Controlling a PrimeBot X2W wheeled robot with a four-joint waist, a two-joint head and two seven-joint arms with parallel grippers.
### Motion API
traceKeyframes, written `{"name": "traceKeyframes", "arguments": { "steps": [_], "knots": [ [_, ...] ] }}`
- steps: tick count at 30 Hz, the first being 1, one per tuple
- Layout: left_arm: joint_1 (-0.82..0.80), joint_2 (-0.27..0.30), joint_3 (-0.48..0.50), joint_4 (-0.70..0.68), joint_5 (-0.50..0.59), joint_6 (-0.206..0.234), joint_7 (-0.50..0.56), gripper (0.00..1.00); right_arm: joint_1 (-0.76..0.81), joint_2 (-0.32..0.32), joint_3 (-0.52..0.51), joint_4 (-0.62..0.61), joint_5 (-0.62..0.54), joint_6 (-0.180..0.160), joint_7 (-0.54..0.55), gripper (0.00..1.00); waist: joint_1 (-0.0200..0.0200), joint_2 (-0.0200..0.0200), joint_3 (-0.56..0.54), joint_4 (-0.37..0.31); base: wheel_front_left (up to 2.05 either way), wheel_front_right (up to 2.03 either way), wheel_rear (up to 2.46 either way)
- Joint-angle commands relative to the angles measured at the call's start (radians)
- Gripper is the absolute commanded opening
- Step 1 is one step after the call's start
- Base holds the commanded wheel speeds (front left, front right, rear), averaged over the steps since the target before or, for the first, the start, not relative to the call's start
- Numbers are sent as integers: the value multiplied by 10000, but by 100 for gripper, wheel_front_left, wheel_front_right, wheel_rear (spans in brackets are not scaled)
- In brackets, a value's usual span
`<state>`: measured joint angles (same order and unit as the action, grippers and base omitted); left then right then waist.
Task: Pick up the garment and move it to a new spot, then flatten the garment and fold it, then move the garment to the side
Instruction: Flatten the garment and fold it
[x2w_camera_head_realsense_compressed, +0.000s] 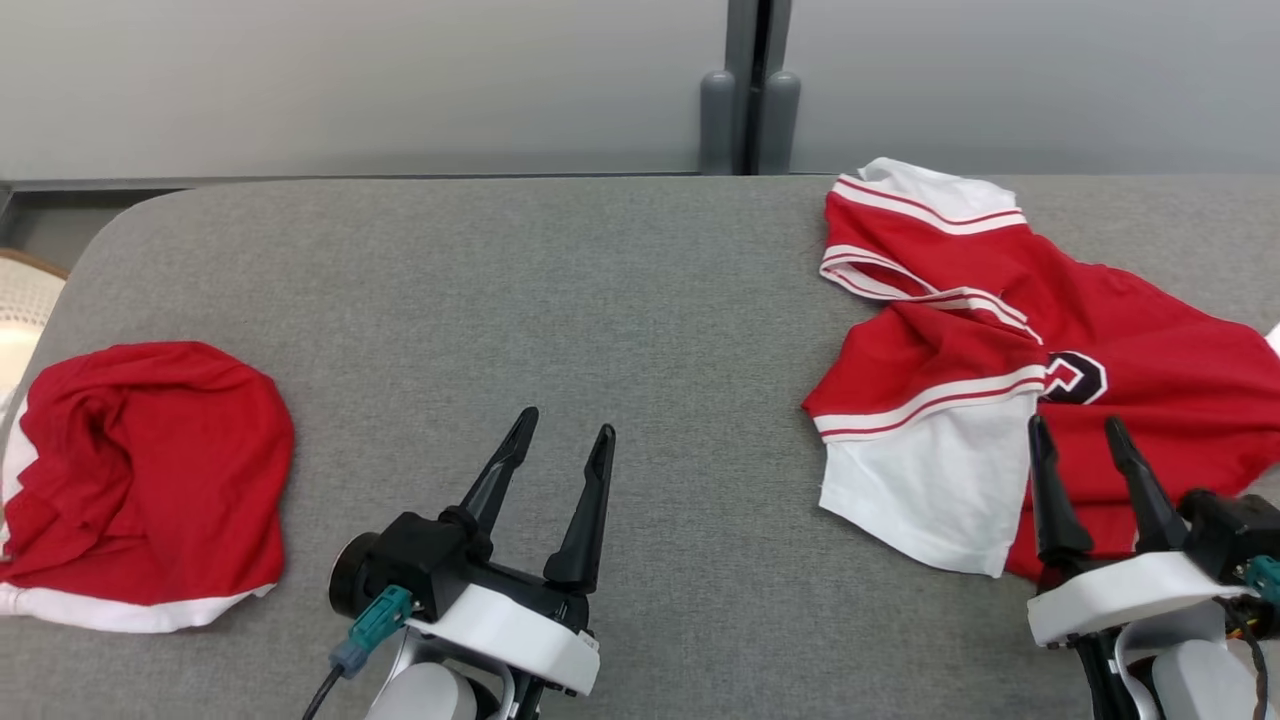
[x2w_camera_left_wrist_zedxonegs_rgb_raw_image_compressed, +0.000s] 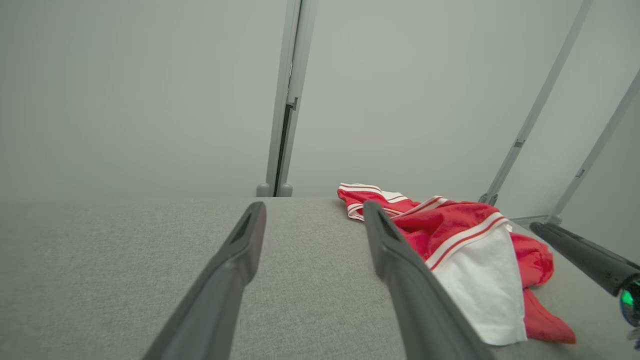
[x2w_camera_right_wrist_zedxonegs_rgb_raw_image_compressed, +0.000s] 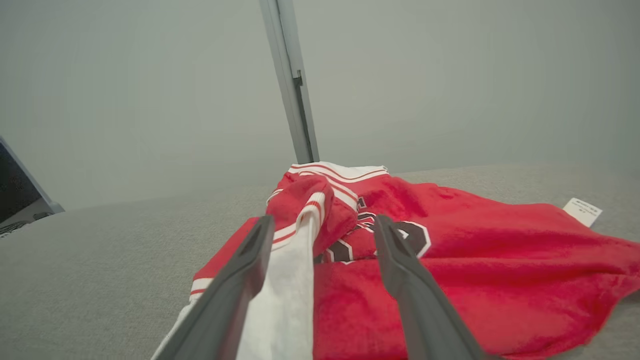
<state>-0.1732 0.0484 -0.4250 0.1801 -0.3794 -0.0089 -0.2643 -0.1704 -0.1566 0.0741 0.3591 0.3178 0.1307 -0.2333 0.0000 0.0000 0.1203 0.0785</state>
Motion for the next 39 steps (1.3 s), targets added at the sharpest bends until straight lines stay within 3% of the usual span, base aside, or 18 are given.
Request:
{"name": "traceKeyframes", "arguments": {
  "steps": [1, 4, 5, 6, 14, 19, 25, 32, 33, 34, 39],
  "knots": [
    [-142, 36, -26, 14, -70, 7, -2, 100, -197, -167, 24, 183, -24, 0, 59, 100, 0, 0, 184, 319, 0, 0, 0],
    [-179, 37, -139, 40, -132, 29, -2, 100, -584, -199, 59, 782, 254, 0, 116, 100, 0, 0, 336, 731, 0, 0, 0],
    [-168, 37, -170, 48, -139, 49, -2, 100, -715, -217, 44, 982, 384, 0, 116, 30, 0, 0, 367, 860, 0, 0, 0],
    [-157, 37, -190, 54, -162, 65, -2, 100, -864, -287, 27, 1102, 454, 0, 75, 0, 0, 0, 391, 980, 0, 0, 0],
    [-13, 36, -194, 49, -277, 132, -2, 100, -1681, -635, 311, 1103, 405, 0, -266, 0, 0, 0, 224, 1766, 0, 0, 0],
    [64, 37, -194, 13, -353, 177, -2, 100, -2184, -693, 1143, 816, 462, 0, -206, 0, 0, 0, 90, 2088, 0, 0, 0],
    [53, 36, -401, -83, -544, 233, -2, 100, -3390, -875, 2895, 976, 559, 0, 470, 0, 0, 0, 205, 2731, 0, 0, 0],
    [-77, 34, -909, -140, -882, 314, -2, 100, -5040, -906, 4945, 2606, 994, 0, 1570, 0, 0, 0, 648, 3707, 0, 0, 0],
    [-76, 34, -959, -149, -916, 345, -2, 100, -5219, -857, 5147, 2858, 1020, 0, 1598, 37, 0, 0, 689, 3776, 0, 0, 0],
    [-70, 34, -987, -148, -932, 359, -2, 100, -5378, -793, 5335, 3129, 1019, 0, 1582, 100, 0, 0, 717, 3829, 0, 0, 0],
    [-91, 34, -950, -68, -948, 439, -2, 100, -5850, -482, 6494, 4081, 1176, -1, 1397, 100, 0, 0, 692, 3870, 0, 0, 0]
  ]
}}
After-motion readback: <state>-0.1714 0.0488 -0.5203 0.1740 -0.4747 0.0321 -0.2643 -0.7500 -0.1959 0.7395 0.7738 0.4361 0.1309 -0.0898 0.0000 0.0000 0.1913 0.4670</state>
